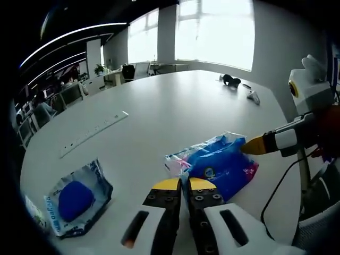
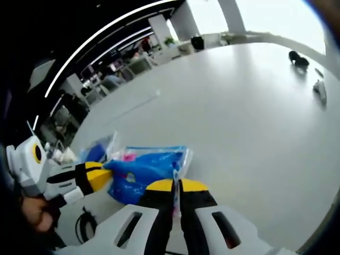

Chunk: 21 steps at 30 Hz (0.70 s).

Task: Arrange the tabletop items into an orderly group along one side of the table until the central work area is clear of visible clutter.

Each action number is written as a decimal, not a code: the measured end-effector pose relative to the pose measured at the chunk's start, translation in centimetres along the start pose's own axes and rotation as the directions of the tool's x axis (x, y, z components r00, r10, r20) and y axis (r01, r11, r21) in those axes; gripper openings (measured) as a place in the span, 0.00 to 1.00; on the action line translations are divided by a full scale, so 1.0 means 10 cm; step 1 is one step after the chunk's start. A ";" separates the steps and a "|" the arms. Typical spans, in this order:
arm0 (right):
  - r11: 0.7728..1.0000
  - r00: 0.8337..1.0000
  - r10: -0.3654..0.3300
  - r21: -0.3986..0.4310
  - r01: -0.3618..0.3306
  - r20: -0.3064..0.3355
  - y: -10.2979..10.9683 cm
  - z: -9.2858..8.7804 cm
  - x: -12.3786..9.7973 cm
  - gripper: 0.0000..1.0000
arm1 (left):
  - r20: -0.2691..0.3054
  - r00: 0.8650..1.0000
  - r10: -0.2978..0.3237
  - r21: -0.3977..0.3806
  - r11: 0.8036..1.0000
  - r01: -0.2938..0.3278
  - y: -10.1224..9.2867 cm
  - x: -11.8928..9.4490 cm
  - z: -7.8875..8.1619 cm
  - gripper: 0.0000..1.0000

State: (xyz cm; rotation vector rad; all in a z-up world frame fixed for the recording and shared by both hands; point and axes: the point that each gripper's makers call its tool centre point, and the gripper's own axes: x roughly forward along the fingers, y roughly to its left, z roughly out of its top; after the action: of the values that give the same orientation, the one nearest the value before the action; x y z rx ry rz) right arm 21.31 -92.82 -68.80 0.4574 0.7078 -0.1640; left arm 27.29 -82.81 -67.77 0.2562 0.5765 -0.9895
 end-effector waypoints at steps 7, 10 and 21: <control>0.999 1.000 0.027 -0.030 -0.027 -0.010 0.15 0.11 0.13 0.00 | 0.010 0.999 0.036 -0.022 0.999 -0.035 0.22 -0.03 0.05 0.02; 0.998 0.999 0.038 -0.050 -0.039 -0.020 0.23 0.14 0.18 0.00 | 0.013 0.999 0.050 -0.031 0.998 -0.050 0.30 -0.04 0.06 0.02; 0.994 0.997 0.066 -0.090 -0.068 -0.032 0.40 0.28 0.35 0.00 | 0.019 0.996 0.086 -0.053 0.995 -0.085 0.54 -0.06 0.09 0.02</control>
State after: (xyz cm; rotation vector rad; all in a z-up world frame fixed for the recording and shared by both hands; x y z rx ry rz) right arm 26.81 -90.53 -67.80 0.3963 0.7239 -0.0617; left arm 31.89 -79.91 -66.95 0.2221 0.5664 -0.8921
